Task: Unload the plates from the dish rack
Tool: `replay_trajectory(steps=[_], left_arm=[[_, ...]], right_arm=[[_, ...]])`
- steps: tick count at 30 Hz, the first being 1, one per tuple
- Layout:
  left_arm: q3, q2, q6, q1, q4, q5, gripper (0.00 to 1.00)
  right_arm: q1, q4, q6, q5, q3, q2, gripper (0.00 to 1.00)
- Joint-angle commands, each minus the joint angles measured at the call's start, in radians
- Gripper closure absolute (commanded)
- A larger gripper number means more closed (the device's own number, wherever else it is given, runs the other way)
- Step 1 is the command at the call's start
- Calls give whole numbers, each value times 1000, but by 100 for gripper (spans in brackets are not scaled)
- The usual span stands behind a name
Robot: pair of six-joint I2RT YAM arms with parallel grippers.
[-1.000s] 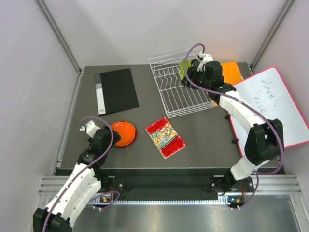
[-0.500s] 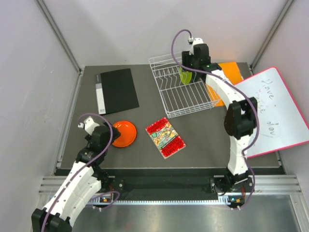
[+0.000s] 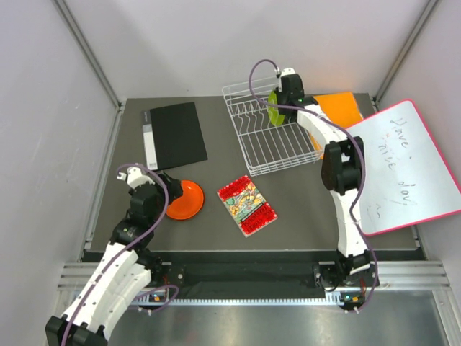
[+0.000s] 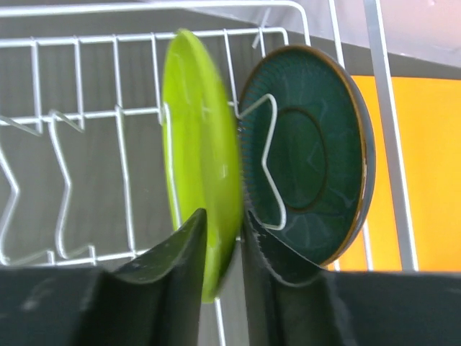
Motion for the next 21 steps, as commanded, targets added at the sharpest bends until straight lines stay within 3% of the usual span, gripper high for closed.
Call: replay_trajectory(steps=[1, 5, 8, 16, 21], left_arm=[[2, 4, 33, 0, 85, 19, 14], [0, 22, 33, 0, 87, 19, 14], [-9, 22, 30, 0, 92, 20, 14], [6, 47, 42, 0, 66, 0, 14], [26, 64, 52, 0, 50, 14, 13]], right_arm=[[-9, 31, -40, 27, 45, 2, 85], [2, 75, -52, 48, -1, -27, 100], [29, 140, -72, 131, -58, -71, 100], [148, 417, -160, 528, -269, -245, 100], [160, 440, -143, 585, -378, -388, 100]])
